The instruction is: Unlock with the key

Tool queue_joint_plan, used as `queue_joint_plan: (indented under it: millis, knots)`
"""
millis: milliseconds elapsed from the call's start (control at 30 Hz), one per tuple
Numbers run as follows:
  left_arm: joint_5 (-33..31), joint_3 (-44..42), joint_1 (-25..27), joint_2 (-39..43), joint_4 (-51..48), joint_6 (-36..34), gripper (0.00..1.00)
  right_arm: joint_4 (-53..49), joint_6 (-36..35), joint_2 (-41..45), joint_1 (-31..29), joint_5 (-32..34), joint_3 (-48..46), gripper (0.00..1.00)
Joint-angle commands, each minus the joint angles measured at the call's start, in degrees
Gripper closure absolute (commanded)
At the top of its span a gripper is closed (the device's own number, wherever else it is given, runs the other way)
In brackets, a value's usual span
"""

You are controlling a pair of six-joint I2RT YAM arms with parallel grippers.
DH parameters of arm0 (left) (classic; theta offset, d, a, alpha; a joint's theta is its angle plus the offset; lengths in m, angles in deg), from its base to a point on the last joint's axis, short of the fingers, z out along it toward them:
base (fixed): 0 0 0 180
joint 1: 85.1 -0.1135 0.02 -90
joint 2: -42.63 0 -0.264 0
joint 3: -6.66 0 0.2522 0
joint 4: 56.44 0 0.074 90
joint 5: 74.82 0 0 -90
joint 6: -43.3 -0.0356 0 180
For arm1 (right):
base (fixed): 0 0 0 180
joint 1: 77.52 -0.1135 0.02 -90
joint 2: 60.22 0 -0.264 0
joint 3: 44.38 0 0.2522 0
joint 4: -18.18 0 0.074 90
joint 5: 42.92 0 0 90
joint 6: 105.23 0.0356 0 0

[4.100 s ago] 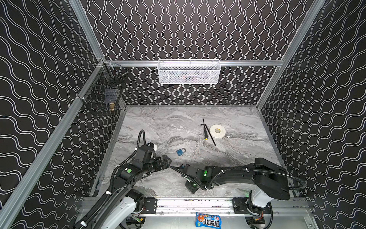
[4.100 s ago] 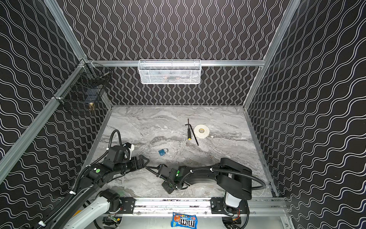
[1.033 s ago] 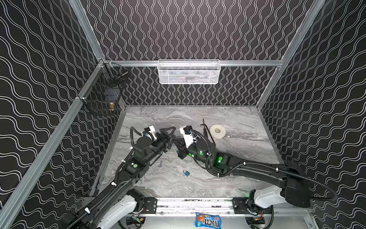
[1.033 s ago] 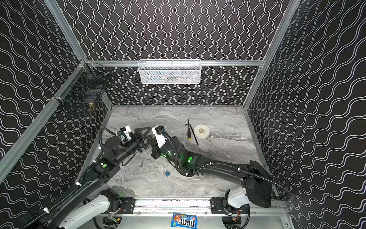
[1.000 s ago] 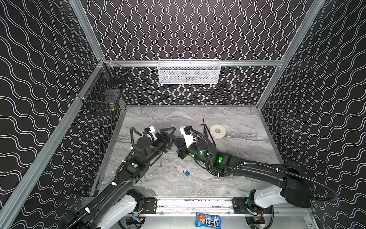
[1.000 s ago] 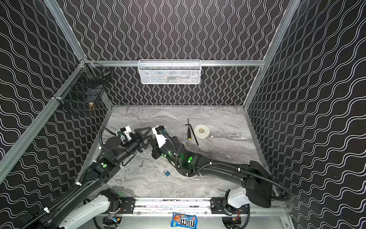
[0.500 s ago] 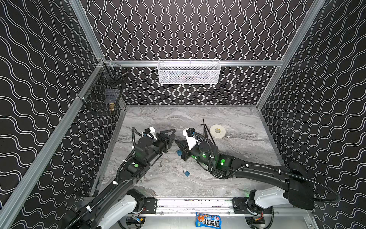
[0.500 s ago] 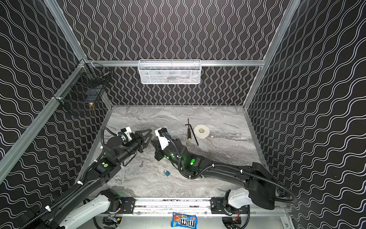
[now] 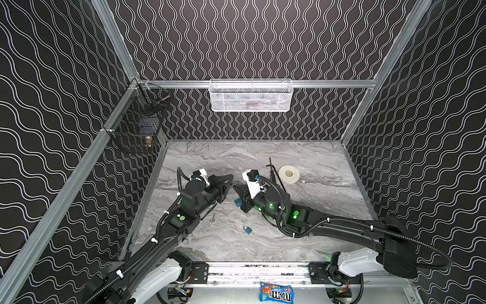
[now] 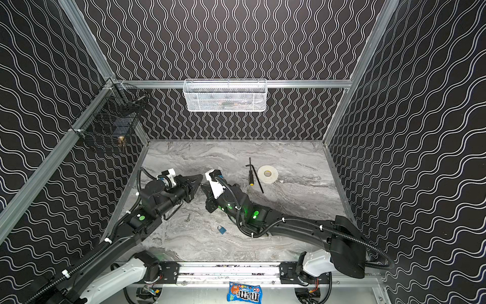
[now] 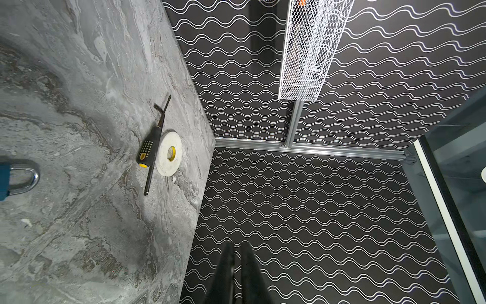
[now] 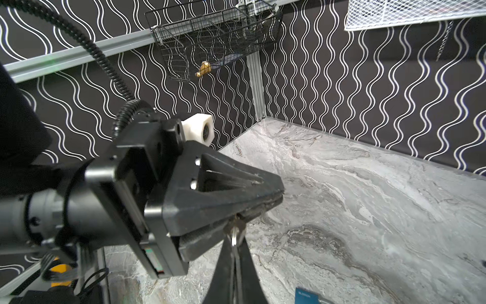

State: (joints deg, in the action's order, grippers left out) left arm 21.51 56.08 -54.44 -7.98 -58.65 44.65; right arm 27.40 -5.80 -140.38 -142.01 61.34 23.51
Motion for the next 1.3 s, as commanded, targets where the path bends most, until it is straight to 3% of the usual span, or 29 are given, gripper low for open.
queue_joint_plan:
  millis: [0,200,300,467,700,800,933,1067,1267]
  knots:
    - [0.33,0.29,-0.06,-0.36,0.61,0.74,0.99,1.17,-1.07,0.09,0.01,0.6,0.61,1.0]
    - [1.1,0.83,-0.07,-1.33,0.36,-0.36,1.0,1.32,-1.32,0.24,0.01,0.61,0.71,0.97]
    - [1.21,1.27,-0.08,-1.6,0.32,-2.44,1.0,0.09,-0.9,1.16,0.07,0.44,1.34,0.74]
    - [2.48,4.51,-0.69,-2.61,0.13,-15.72,1.0,-6.43,2.9,4.57,2.34,-4.2,1.86,0.51]
    - [8.42,8.3,-1.6,-4.38,-2.22,-37.39,1.0,-15.87,11.5,9.07,9.88,-24.48,1.86,0.48]
    - [11.24,7.72,-1.63,-4.8,0.4,-44.68,1.0,-15.02,16.03,10.21,12.47,-32.33,1.49,0.48]
    - [14.15,5.25,-1.65,-4.9,7.47,-47.99,1.0,-8.02,22.42,10.14,15.45,-39.89,-0.07,0.49]
    - [17.09,3.64,-1.65,-4.98,14.77,-48.09,1.0,-3.16,26.28,9.46,18.16,-42.46,-1.06,0.5]
    - [18.43,3.45,-1.67,-5.74,17.51,-48.13,1.0,-0.96,25.72,6.36,18.35,-45.52,0.27,0.53]
